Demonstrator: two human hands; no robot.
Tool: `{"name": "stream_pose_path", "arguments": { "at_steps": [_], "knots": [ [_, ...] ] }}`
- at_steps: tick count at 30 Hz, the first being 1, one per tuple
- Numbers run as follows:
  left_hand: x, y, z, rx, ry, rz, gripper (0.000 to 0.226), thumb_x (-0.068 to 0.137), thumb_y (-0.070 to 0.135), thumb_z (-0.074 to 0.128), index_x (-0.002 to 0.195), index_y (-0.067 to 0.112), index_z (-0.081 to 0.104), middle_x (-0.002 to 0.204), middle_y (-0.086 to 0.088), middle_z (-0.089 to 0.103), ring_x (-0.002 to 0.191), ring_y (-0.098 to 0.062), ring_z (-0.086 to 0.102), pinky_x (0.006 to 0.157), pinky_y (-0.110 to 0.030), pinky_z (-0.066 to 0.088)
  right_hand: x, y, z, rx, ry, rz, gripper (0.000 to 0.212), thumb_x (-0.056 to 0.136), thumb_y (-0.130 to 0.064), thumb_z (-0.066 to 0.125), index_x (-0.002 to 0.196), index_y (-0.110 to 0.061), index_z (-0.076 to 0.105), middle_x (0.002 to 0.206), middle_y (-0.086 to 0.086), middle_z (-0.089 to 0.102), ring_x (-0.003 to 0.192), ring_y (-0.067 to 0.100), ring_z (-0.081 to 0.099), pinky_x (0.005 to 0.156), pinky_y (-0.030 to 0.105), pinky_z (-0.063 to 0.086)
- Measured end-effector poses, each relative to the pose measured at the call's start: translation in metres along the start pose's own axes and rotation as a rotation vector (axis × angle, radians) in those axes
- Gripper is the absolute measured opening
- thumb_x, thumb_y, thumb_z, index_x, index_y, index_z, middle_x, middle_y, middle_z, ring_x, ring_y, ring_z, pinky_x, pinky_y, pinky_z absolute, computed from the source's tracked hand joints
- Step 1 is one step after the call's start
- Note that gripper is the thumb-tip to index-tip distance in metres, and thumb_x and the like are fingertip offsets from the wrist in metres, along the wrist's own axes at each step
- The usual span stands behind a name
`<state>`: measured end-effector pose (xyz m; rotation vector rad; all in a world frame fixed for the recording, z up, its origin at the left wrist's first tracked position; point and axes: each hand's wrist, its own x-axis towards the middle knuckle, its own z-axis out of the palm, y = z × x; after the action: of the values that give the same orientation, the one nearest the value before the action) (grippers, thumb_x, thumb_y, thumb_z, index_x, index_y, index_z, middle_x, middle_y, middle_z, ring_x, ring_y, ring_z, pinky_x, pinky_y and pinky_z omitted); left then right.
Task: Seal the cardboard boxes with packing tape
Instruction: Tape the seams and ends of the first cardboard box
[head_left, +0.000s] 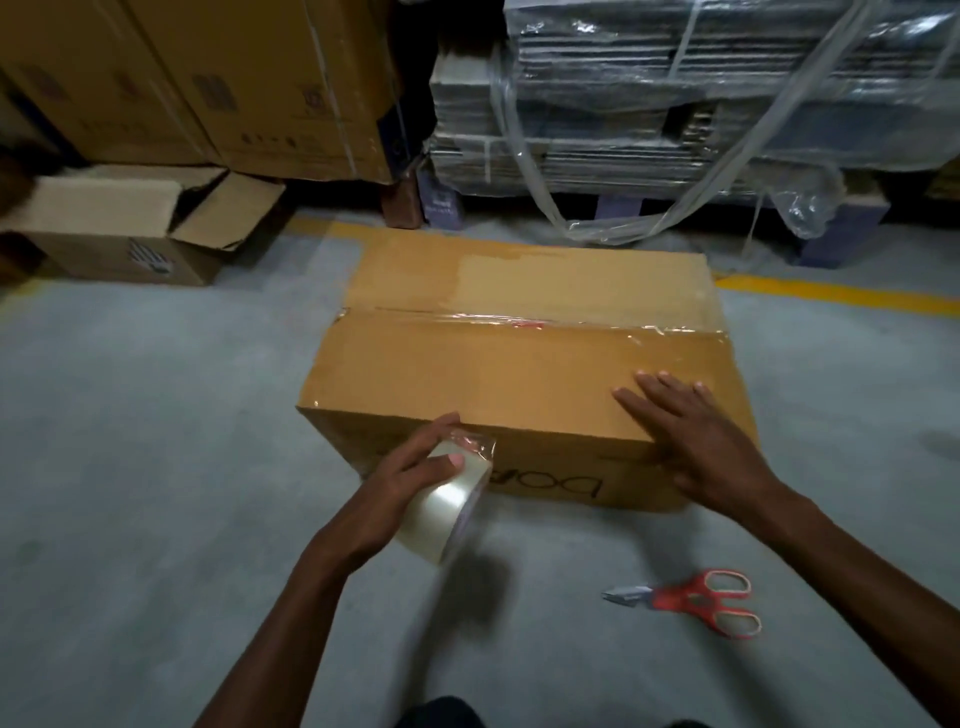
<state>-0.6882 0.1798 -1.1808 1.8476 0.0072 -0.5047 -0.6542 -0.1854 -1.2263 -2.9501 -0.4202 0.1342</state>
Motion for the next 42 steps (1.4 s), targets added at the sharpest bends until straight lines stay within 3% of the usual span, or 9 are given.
{"name": "stream_pose_path", "arguments": {
  "at_steps": [7,11,15,21,24,31,35,38,42],
  "knots": [
    [0.005,0.024,-0.03,-0.005,0.173,0.002,0.047,0.076,0.069,0.053,0.112,0.041,0.068,0.122,0.001,0.064,0.105,-0.029,0.065,0.082,-0.043,0.049,-0.003,0.003,-0.008,0.348,0.454,0.671,0.078,0.086,-0.019,0.075,0.155,-0.02,0.037,0.155,0.023,0.035,0.143,0.044,0.029,0.111,0.063,0.032],
    [0.007,0.018,-0.027,-0.208,0.192,-0.113,0.031,0.079,0.054,0.059,0.1,0.036,0.073,0.106,0.0,0.073,0.103,-0.03,0.067,0.082,-0.043,0.048,0.022,-0.107,0.003,1.344,0.288,1.029,0.128,0.08,-0.064,0.075,0.162,-0.019,-0.012,0.17,0.012,0.009,0.154,0.036,0.019,0.122,0.052,0.028],
    [0.001,0.017,-0.01,-0.305,0.175,-0.128,0.025,0.077,0.047,0.062,0.094,0.034,0.076,0.107,0.002,0.073,0.104,-0.026,0.067,0.084,-0.039,0.05,0.065,-0.15,0.021,1.519,0.265,1.122,0.157,0.064,-0.07,0.084,0.151,-0.019,-0.037,0.164,0.022,0.025,0.143,0.041,0.04,0.111,0.048,0.041],
    [-0.022,0.012,0.037,-0.423,0.126,-0.093,0.054,0.068,0.049,0.075,0.109,0.014,0.075,0.129,-0.009,0.064,0.121,-0.027,0.062,0.1,-0.038,0.048,0.053,-0.093,0.035,1.44,0.318,1.04,0.167,0.055,-0.057,0.096,0.152,-0.024,-0.035,0.158,0.018,0.039,0.139,0.039,0.046,0.11,0.053,0.046],
    [-0.039,0.015,0.076,-0.436,0.074,-0.12,0.042,0.069,0.049,0.075,0.105,0.027,0.079,0.136,-0.007,0.054,0.124,-0.018,0.059,0.109,-0.038,0.048,0.036,-0.044,0.038,1.381,0.2,0.956,0.168,0.029,-0.07,0.097,0.161,-0.023,0.003,0.146,0.012,0.054,0.12,0.036,0.061,0.081,0.055,0.062],
    [-0.072,0.038,0.157,-0.508,-0.09,-0.091,0.016,0.083,0.041,0.067,0.097,0.037,0.076,0.117,0.017,0.06,0.113,0.004,0.059,0.1,-0.021,0.049,0.007,0.011,-0.004,1.303,0.039,0.716,0.095,0.07,-0.03,0.092,0.141,-0.039,0.029,0.131,-0.001,0.058,0.11,0.033,0.065,0.078,0.061,0.061],
    [-0.077,0.047,0.187,-0.519,-0.091,-0.085,0.014,0.086,0.038,0.067,0.098,0.042,0.073,0.133,0.024,0.041,0.135,-0.005,0.036,0.108,-0.022,0.042,0.013,0.026,-0.018,1.304,-0.086,0.642,0.102,0.072,-0.026,0.086,0.148,-0.047,0.021,0.134,-0.004,0.056,0.109,0.031,0.065,0.078,0.053,0.06],
    [-0.073,0.058,0.192,-0.49,-0.145,-0.057,0.019,0.092,0.041,0.06,0.09,0.057,0.069,0.097,0.052,0.051,0.131,0.003,0.03,0.12,-0.041,0.029,0.028,0.032,-0.025,1.269,-0.134,0.583,0.114,0.068,-0.034,0.091,0.154,-0.052,0.018,0.139,-0.006,0.055,0.111,0.026,0.065,0.079,0.049,0.059],
    [-0.059,0.065,0.203,-0.418,-0.174,0.001,0.019,0.104,0.033,0.05,0.104,0.048,0.062,0.102,0.051,0.051,0.124,0.006,0.029,0.12,-0.044,0.022,0.054,0.031,-0.03,1.213,-0.177,0.503,0.122,0.044,-0.056,0.098,0.146,-0.057,0.032,0.129,-0.008,0.064,0.107,0.02,0.07,0.077,0.04,0.059]
  ]
}}
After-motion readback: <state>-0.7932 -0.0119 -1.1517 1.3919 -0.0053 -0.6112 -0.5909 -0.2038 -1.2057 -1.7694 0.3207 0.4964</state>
